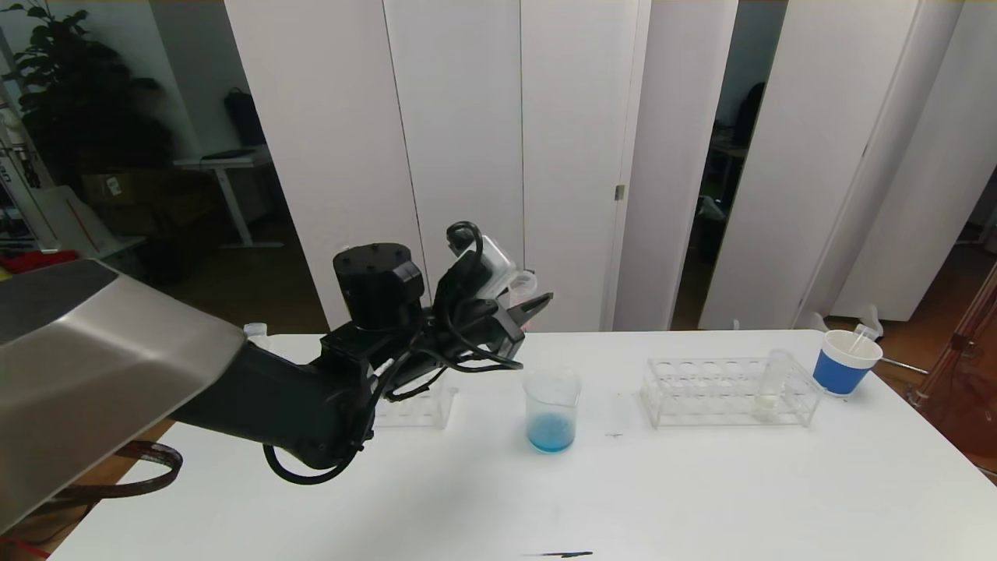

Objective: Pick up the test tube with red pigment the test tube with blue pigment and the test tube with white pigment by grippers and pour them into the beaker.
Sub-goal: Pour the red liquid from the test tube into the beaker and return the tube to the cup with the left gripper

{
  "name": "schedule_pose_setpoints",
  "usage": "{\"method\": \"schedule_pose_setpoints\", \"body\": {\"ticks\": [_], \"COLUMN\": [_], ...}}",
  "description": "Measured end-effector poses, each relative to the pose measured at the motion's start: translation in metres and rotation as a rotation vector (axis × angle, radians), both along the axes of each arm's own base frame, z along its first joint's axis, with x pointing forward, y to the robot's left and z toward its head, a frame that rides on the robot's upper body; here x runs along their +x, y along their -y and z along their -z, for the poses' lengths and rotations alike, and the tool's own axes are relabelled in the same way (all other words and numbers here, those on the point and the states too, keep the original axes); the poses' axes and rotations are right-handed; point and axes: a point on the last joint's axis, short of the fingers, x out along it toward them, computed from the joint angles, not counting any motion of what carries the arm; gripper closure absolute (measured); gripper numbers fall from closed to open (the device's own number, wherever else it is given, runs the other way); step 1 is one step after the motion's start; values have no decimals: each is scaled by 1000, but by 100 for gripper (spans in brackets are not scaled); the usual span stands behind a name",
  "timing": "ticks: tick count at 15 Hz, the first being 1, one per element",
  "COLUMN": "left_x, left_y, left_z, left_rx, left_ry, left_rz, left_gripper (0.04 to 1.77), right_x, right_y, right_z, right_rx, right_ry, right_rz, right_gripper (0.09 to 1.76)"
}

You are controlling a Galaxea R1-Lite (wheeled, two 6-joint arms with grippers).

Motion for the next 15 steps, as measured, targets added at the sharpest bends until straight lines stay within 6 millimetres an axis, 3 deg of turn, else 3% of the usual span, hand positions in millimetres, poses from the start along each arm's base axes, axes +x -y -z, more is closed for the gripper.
{"method": "schedule_pose_setpoints", "body": {"ticks": [7,15], "left_x": [20,27], "left_y": [5,7], "left_z": [27,38], "left_rx": [256,436], "left_ry": [218,394], "left_rz": [32,20], "left_gripper": [123,123], "right_x": [0,0], "right_y": [0,0], "right_z": [0,0], "right_rx": [0,0], "right_ry": [0,0], "right_rz": [0,0], "right_gripper": [10,10]}}
